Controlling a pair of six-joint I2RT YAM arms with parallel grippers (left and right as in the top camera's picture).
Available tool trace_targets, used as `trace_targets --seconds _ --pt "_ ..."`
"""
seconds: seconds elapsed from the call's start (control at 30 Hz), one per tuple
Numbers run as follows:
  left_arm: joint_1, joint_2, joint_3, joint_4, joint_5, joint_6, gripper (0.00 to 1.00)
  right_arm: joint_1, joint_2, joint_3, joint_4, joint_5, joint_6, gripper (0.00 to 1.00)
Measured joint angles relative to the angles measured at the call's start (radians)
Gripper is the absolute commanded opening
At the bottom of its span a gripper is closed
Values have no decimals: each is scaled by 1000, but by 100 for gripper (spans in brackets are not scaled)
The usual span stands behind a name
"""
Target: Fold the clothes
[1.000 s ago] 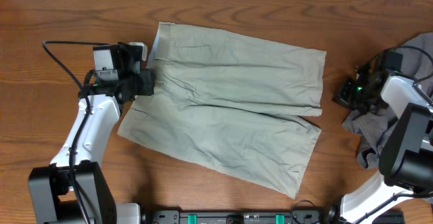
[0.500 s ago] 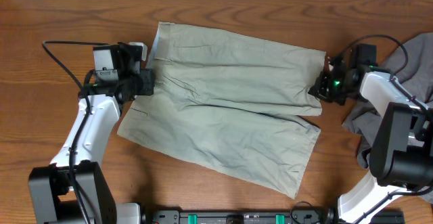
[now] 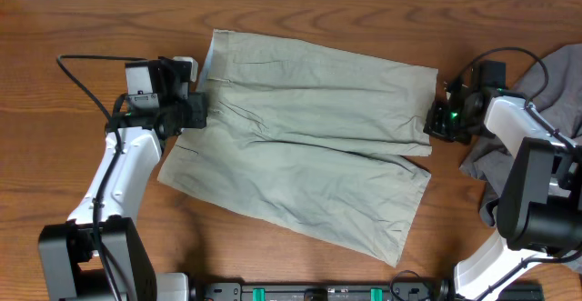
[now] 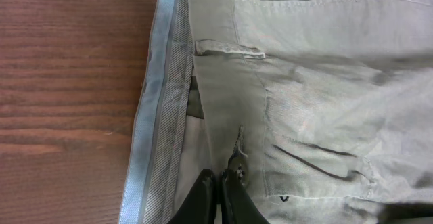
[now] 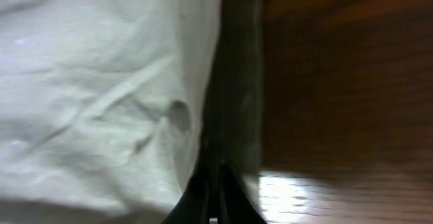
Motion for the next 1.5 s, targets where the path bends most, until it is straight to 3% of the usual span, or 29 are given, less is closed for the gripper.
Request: trace_targets --seconds 0.73,1.13,1.2,1.33,1.43,1.5 --pt "3 0 0 1 -11 -19 6 -4 37 22 -5 53 17 1" --pt "80 5 0 2 -56 -58 7 1 39 31 -26 85 79 1" --pt "79 17 0 2 -60 -56 16 1 39 32 -26 87 84 1" --pt "87 50 0 8 -86 -54 48 1 39 34 -27 99 86 7" --pt "93 77 0 8 -99 -55 52 1 39 36 -28 99 94 31" --pt "93 82 0 6 -101 -55 57 2 38 42 -26 83 91 34"
